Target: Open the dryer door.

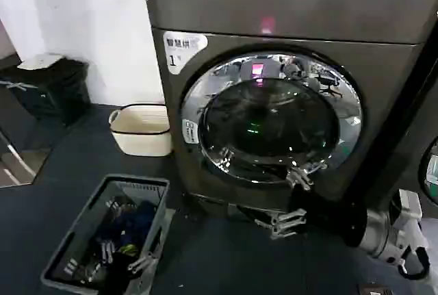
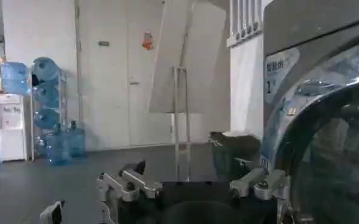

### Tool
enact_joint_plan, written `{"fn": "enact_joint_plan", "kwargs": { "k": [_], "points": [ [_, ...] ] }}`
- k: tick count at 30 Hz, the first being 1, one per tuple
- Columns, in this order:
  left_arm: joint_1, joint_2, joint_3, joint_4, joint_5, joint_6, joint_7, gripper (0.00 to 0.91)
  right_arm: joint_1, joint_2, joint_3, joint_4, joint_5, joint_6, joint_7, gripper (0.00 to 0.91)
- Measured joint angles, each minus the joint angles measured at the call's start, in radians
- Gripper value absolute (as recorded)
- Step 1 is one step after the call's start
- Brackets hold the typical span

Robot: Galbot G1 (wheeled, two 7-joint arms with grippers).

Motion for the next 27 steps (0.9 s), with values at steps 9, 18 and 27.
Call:
{"fn": "enact_joint_plan", "kwargs": {
  "k": [9,18,27],
  "points": [
    [0.012,0.006,0.006,-0.019,0.001,-0.001,-0.017,0.907,0.113,0.025,-0.131,-0.202,-0.224,0.149,0.009,0.907],
    [0.021,0.007,0.004,-0.014,0.023,-0.001,-0.024,0.907,0.239,0.048,-0.354,-0.358,-0.33,0.258,0.104,0.907],
    [0.029,-0.007,0.004,-0.013,0.037,-0.001,-0.025,0.907,0.381,0.074,-0.535,-0.464,-0.281,0.264,0.193,0.907]
  ]
}}
